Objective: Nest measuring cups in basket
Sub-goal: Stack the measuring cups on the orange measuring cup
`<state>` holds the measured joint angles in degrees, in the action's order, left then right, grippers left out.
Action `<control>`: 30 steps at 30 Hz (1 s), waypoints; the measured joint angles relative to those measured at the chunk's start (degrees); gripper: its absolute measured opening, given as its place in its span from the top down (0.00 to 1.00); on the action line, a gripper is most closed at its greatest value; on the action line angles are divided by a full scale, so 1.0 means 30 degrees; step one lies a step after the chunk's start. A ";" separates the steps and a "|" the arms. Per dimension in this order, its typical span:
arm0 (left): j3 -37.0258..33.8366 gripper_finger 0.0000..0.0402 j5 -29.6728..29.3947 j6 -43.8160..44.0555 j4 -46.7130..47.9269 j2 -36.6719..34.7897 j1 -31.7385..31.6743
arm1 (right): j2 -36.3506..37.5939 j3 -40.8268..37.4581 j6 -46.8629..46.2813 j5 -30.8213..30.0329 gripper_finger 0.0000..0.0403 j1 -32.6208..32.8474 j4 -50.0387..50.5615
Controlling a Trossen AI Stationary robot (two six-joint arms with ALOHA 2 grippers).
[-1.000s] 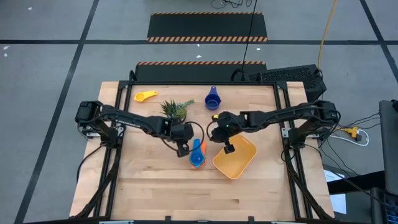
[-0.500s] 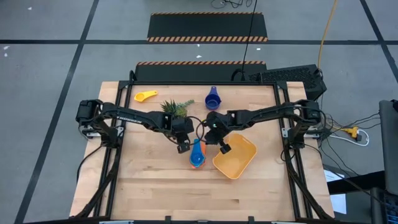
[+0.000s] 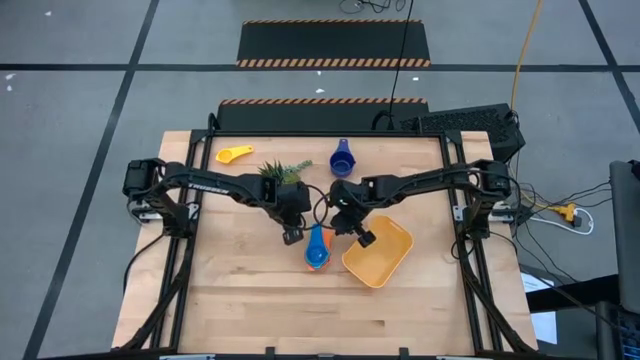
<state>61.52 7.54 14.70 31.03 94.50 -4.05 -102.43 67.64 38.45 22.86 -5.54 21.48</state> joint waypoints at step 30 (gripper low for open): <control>-0.0153 1.00 -0.0027 0.0291 -0.1055 0.0801 0.0283 | -0.1059 0.0007 -0.0194 -0.0179 1.00 0.0627 -0.2024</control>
<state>61.06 7.46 15.57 27.87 96.90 -3.20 -105.61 67.66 37.87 22.33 -3.66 15.41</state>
